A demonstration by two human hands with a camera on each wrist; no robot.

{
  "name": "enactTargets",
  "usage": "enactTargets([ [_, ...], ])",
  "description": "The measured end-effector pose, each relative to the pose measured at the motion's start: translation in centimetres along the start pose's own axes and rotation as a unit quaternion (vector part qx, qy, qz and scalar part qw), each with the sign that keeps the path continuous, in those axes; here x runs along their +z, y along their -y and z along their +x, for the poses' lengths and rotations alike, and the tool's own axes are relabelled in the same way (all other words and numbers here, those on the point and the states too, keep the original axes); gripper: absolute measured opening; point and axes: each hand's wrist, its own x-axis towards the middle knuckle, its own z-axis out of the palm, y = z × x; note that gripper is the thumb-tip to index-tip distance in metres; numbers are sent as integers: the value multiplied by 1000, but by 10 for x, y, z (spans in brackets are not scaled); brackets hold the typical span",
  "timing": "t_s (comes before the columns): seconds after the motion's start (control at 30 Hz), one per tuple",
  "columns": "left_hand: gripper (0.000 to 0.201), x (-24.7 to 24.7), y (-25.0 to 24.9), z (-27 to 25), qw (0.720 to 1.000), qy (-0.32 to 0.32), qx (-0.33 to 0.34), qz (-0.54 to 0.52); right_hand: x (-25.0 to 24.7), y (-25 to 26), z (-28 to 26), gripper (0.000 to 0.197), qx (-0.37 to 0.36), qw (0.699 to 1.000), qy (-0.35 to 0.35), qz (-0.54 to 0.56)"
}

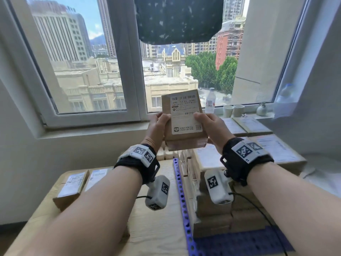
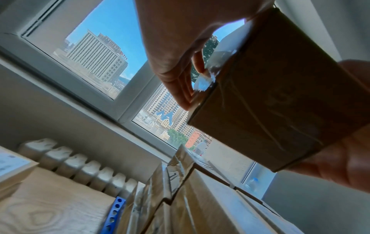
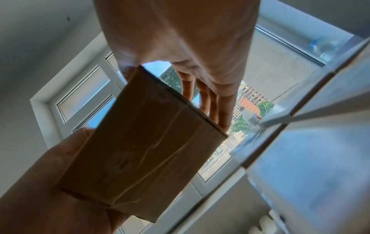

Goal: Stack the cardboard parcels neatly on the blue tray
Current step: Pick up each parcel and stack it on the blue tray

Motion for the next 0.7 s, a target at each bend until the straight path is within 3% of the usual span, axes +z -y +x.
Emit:
enactTargets([
  [0.07, 31, 18, -4, 10, 1000, 16, 15, 19, -17, 6, 10, 46, 0, 1000, 4, -8],
  [0.17, 39, 41, -9, 25, 999, 30, 14, 18, -37, 14, 28, 51, 13, 1000, 6, -12],
  [0.23, 29, 51, -9, 38, 999, 39, 5, 37, -46, 17, 43, 44, 26, 1000, 2, -8],
  [0.37, 33, 68, -9, 72, 997, 49, -35, 49, -55, 20, 68, 48, 69, 997, -19, -25],
  [0.53, 38, 81, 1, 109, 991, 66, -97, 56, -59, 14, 100, 18, 122, 992, -30, -14],
  [0.7, 45, 91, 21, 132, 986, 58, -137, 76, -59, 1, 128, 21, 170, 985, -30, -28],
])
